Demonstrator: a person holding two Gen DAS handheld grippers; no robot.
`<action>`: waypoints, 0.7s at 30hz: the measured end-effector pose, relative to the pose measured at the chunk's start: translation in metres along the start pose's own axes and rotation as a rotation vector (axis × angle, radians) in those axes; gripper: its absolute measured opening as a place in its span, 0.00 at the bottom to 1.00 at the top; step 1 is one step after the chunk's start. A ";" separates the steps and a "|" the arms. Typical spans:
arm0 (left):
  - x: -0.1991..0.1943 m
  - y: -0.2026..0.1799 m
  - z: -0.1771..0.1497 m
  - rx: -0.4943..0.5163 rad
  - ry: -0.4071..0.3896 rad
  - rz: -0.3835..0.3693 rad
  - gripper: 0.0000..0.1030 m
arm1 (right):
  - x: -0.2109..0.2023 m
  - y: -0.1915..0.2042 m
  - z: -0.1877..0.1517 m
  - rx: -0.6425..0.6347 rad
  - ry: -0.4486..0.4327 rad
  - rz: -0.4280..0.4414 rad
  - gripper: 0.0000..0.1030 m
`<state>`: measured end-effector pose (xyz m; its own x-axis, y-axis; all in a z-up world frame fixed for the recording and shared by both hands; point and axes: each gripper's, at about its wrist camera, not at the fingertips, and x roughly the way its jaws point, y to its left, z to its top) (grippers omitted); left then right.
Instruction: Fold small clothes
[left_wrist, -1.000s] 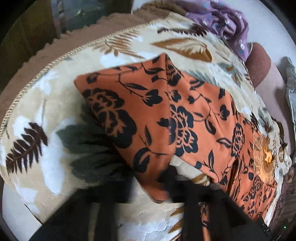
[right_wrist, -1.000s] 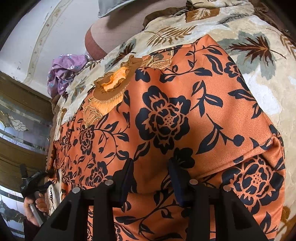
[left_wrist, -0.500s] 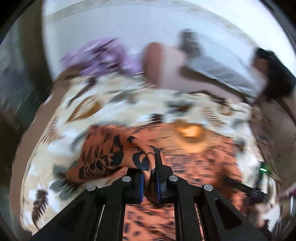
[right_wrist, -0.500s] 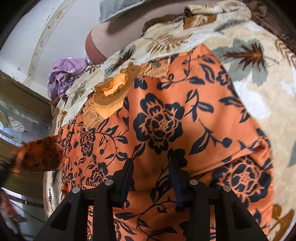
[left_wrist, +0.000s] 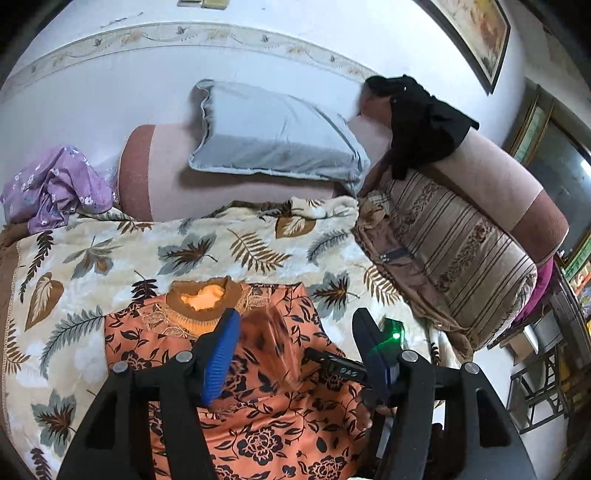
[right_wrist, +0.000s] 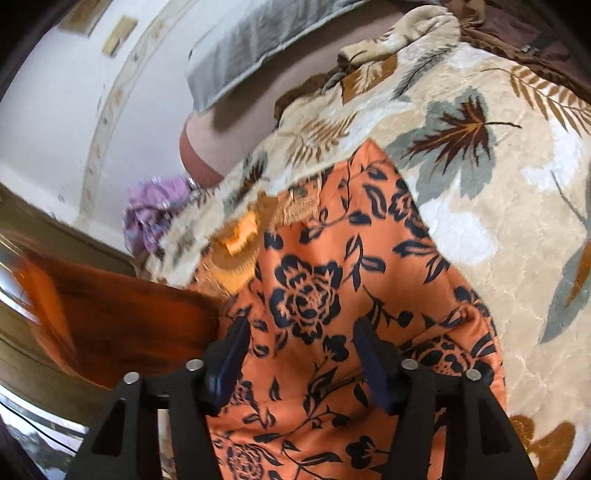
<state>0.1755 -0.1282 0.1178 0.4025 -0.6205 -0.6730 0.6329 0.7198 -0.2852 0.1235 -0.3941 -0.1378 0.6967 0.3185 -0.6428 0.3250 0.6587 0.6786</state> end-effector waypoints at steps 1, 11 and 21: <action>0.002 0.005 0.000 -0.008 -0.004 0.005 0.62 | -0.003 -0.002 0.002 0.012 -0.008 0.013 0.65; 0.039 0.104 -0.059 -0.147 0.036 0.212 0.63 | 0.014 -0.005 0.001 0.043 0.053 0.062 0.65; 0.087 0.198 -0.151 -0.283 0.138 0.413 0.63 | 0.066 0.006 0.003 0.068 0.071 0.074 0.65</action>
<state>0.2364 0.0077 -0.0999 0.4776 -0.2340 -0.8468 0.2289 0.9637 -0.1372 0.1732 -0.3710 -0.1749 0.6740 0.4135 -0.6121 0.3186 0.5849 0.7459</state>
